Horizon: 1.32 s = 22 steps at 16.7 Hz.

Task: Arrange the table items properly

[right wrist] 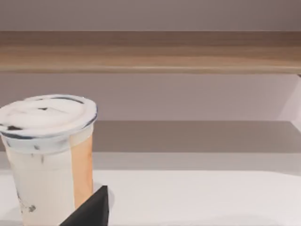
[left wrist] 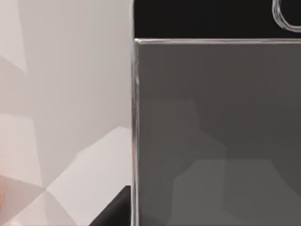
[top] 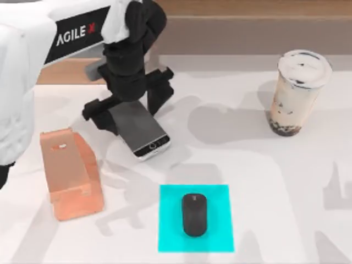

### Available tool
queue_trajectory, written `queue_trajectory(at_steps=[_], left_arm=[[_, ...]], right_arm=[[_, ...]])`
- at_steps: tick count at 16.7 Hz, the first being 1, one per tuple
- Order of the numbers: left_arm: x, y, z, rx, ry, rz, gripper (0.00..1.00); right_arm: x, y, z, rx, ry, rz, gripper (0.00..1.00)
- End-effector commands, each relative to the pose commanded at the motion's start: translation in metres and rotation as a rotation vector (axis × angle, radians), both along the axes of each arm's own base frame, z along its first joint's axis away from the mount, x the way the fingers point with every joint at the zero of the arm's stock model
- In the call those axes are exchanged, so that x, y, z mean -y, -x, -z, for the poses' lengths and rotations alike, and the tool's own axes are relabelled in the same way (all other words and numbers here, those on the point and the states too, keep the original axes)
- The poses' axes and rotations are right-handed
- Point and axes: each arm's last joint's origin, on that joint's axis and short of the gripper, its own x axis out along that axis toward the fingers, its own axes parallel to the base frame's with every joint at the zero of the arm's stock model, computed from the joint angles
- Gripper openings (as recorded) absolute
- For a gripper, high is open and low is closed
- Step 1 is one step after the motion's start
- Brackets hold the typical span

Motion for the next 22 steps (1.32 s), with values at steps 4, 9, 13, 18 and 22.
queue_trajectory(at_steps=[4,9,13,18,22], left_arm=[[0.002,0.001,0.000,0.002,-0.001,0.007,0.00],[0.027,0.040,-0.030,0.090,-0.113,0.085,0.00],[0.055,0.116,-0.077,0.308,-0.269,0.235,0.00],[0.047,0.188,-0.124,0.602,-0.366,0.303,0.00],[0.033,0.222,-0.135,0.744,-0.388,0.315,0.00]], right_arm=[[0.000,0.000,0.000,0.000,0.000,0.000,1.00],[0.000,0.000,0.000,0.000,0.000,0.000,1.00],[0.000,0.000,0.000,0.000,0.000,0.000,1.00],[0.000,0.000,0.000,0.000,0.000,0.000,1.00],[0.000,0.000,0.000,0.000,0.000,0.000,1.00]])
